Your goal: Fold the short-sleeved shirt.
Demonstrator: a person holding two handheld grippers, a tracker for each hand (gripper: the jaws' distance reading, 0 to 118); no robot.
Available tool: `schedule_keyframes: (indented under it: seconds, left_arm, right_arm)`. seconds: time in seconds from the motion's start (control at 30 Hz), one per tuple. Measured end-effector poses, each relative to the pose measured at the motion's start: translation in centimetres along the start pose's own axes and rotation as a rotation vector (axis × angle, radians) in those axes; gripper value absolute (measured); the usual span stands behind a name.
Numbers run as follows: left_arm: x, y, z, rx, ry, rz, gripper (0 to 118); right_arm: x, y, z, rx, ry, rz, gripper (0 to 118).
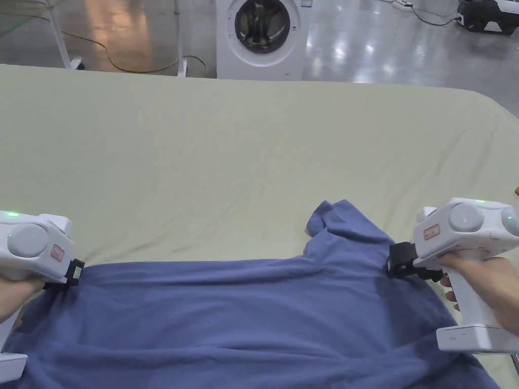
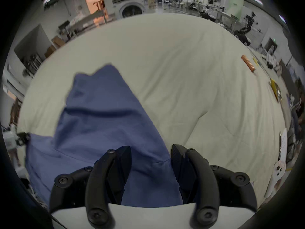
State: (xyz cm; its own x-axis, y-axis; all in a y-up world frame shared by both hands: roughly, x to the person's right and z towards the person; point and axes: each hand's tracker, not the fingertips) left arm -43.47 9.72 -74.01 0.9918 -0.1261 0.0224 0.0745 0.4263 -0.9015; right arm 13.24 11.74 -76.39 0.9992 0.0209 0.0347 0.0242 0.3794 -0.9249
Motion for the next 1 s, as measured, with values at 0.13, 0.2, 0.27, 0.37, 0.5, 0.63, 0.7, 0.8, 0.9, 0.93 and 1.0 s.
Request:
schedule_keyframes:
  seconds: [0.13,0.2,0.27,0.37,0.5,0.63,0.7,0.8,0.9,0.93,1.0]
  left_arm:
    - [0.1,-0.3,-0.3,0.02,0.005,0.011,7]
    - [0.1,-0.5,-0.3,0.031,0.012,0.006,8]
    - [0.1,-0.6,0.0,0.04,0.013,0.007,8]
    - [-0.6,-1.6,1.9,0.125,-0.036,0.018,4]
    - [-3.2,-6.2,7.0,0.355,-0.229,0.15,2]
    - [-4.6,-13.5,12.4,0.451,-0.353,0.202,2]
    - [-4.8,-17.2,13.7,0.461,-0.378,0.187,2]
    - [-4.8,-21.9,14.6,0.427,-0.371,0.191,2]
    - [-5.0,-25.4,14.9,0.394,-0.339,0.236,2]
    - [-5.0,-26.2,14.9,0.389,-0.339,0.247,2]
    - [-4.6,-27.4,15.0,0.381,-0.341,0.248,2]
  right_arm:
    - [-0.3,-0.5,0.8,0.047,0.012,0.032,42]
    - [0.0,-0.5,1.2,0.055,0.012,0.052,13]
    - [0.5,-0.7,1.3,0.061,0.049,0.017,4]
    - [1.3,-1.6,2.6,0.121,0.089,-0.002,3]
    - [2.6,-4.9,7.0,0.269,0.219,-0.027,3]
    - [3.8,-11.4,12.0,0.39,0.298,-0.048,3]
    - [4.3,-15.0,13.7,0.416,0.287,-0.046,3]
    - [5.1,-21.0,15.3,0.413,0.28,-0.076,3]
    - [5.6,-25.8,15.6,0.383,0.27,-0.148,3]
    - [5.9,-27.0,15.4,0.378,0.268,-0.17,3]
    - [6.0,-28.4,14.8,0.357,0.269,-0.212,3]
